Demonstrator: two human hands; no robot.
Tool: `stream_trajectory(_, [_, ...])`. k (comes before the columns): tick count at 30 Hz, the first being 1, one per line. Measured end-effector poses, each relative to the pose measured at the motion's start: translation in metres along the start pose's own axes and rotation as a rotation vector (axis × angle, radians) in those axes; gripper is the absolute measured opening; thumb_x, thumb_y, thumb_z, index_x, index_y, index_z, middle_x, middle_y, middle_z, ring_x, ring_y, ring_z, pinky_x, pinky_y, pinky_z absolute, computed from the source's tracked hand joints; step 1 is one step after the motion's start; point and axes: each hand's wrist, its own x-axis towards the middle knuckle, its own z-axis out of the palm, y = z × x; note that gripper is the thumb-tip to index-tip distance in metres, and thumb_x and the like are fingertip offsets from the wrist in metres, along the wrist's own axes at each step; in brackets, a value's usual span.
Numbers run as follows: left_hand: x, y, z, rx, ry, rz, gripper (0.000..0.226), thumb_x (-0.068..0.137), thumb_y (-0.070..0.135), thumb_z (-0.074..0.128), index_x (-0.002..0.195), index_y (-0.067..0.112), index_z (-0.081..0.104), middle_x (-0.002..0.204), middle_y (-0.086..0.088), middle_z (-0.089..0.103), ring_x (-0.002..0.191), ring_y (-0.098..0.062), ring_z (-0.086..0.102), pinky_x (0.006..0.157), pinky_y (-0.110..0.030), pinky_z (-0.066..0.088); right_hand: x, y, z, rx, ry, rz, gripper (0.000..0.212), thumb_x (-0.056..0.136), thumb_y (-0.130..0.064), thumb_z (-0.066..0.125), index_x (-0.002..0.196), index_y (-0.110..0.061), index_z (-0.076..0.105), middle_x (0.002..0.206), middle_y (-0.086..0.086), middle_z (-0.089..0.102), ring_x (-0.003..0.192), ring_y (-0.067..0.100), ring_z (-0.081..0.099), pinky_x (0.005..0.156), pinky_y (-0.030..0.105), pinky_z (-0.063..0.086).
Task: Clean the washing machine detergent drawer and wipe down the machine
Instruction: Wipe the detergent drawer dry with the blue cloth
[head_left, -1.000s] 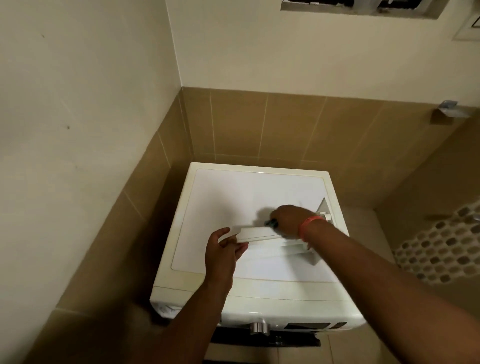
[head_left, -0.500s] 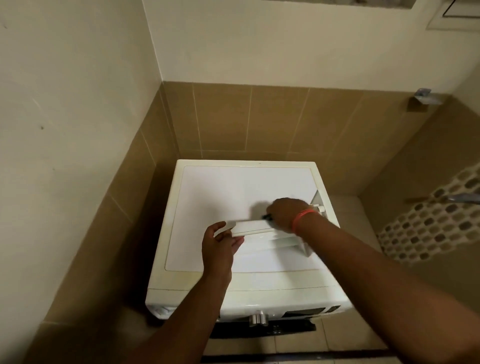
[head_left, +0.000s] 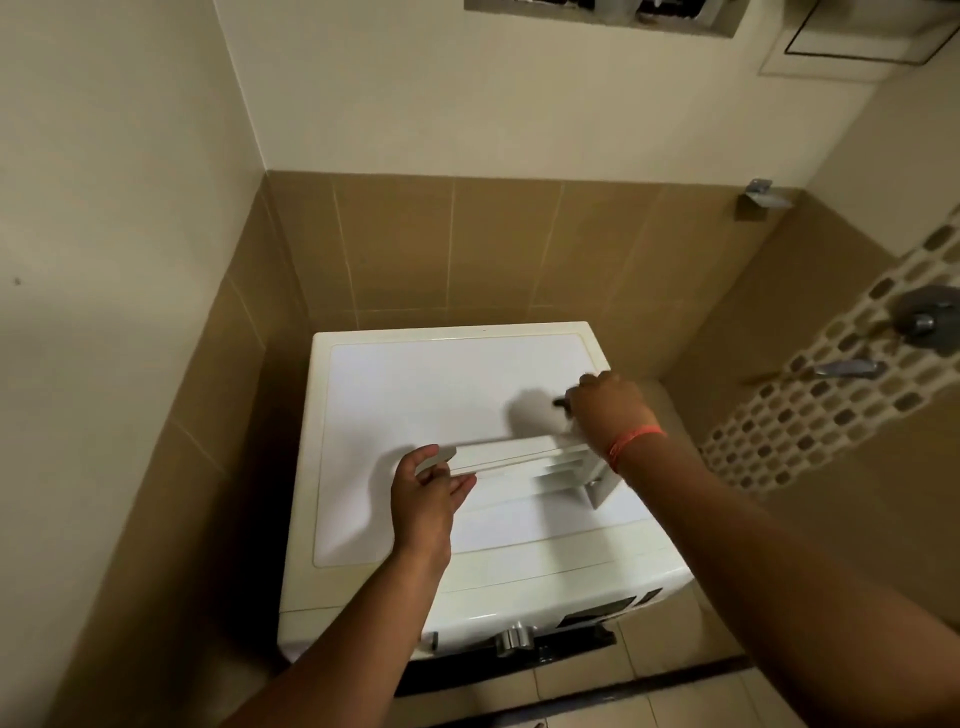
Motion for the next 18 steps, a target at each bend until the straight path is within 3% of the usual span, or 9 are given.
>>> stream_trajectory(3, [0.001, 0.001, 0.001, -0.005, 0.005, -0.006, 0.035, 0.092, -0.012, 0.041, 0.107, 0.014, 0.058, 0.095, -0.013, 0.050, 0.081, -0.033, 0.065, 0.079, -0.035, 0.060, -0.012, -0.012, 0.015, -0.064, 0.004, -0.095, 0.028, 0.095, -0.013, 0.045, 0.114, -0.017, 0.065, 0.115, 0.006, 0.056, 0.110, 0.032, 0.050, 0.084, 0.039, 0.042])
stream_trajectory(8, [0.000, 0.000, 0.004, -0.006, 0.024, 0.003, 0.027, 0.097, -0.006, 0.040, 0.106, 0.013, 0.058, 0.099, -0.010, 0.055, 0.071, -0.029, 0.067, 0.075, -0.035, 0.060, -0.038, -0.025, 0.040, -0.007, 0.170, -0.028, 0.027, 0.068, 0.006, 0.058, 0.083, -0.013, 0.070, 0.083, 0.007, 0.058, 0.078, 0.032, 0.055, 0.061, 0.036, 0.046])
stream_trajectory(11, [0.000, 0.001, 0.004, 0.015, 0.004, 0.013, 0.032, 0.095, -0.009, 0.038, 0.105, 0.014, 0.058, 0.098, -0.010, 0.053, 0.069, -0.028, 0.065, 0.077, -0.037, 0.060, -0.041, -0.031, 0.044, 0.207, 0.163, -0.057, 0.044, 0.071, 0.006, 0.053, 0.102, -0.018, 0.071, 0.092, 0.005, 0.059, 0.084, 0.030, 0.054, 0.068, 0.038, 0.050])
stream_trajectory(13, [0.001, 0.003, 0.003, 0.020, -0.017, 0.009, 0.036, 0.092, -0.013, 0.038, 0.109, 0.012, 0.058, 0.095, -0.011, 0.051, 0.071, -0.029, 0.064, 0.078, -0.039, 0.060, -0.041, -0.038, 0.036, 0.423, 0.111, -0.178, 0.054, 0.077, 0.007, 0.051, 0.115, -0.027, 0.069, 0.101, 0.002, 0.060, 0.093, 0.026, 0.053, 0.078, 0.037, 0.051])
stream_trajectory(15, [0.000, 0.007, 0.001, 0.028, -0.056, 0.006, 0.039, 0.091, -0.015, 0.038, 0.116, 0.009, 0.057, 0.092, -0.011, 0.050, 0.074, -0.029, 0.064, 0.080, -0.039, 0.059, -0.043, -0.041, 0.019, 0.692, 0.080, -0.226, 0.055, 0.076, 0.011, 0.055, 0.114, -0.026, 0.071, 0.101, 0.004, 0.061, 0.090, 0.023, 0.057, 0.077, 0.036, 0.053])
stream_trajectory(18, [0.000, 0.011, -0.001, 0.057, -0.102, 0.024, 0.038, 0.093, -0.015, 0.038, 0.119, 0.007, 0.055, 0.089, -0.011, 0.052, 0.076, -0.031, 0.066, 0.079, -0.037, 0.060, -0.050, -0.010, 0.001, 1.078, 0.272, 0.128, 0.052, 0.073, 0.016, 0.052, 0.107, -0.017, 0.074, 0.100, 0.007, 0.065, 0.081, 0.023, 0.065, 0.072, 0.031, 0.055])
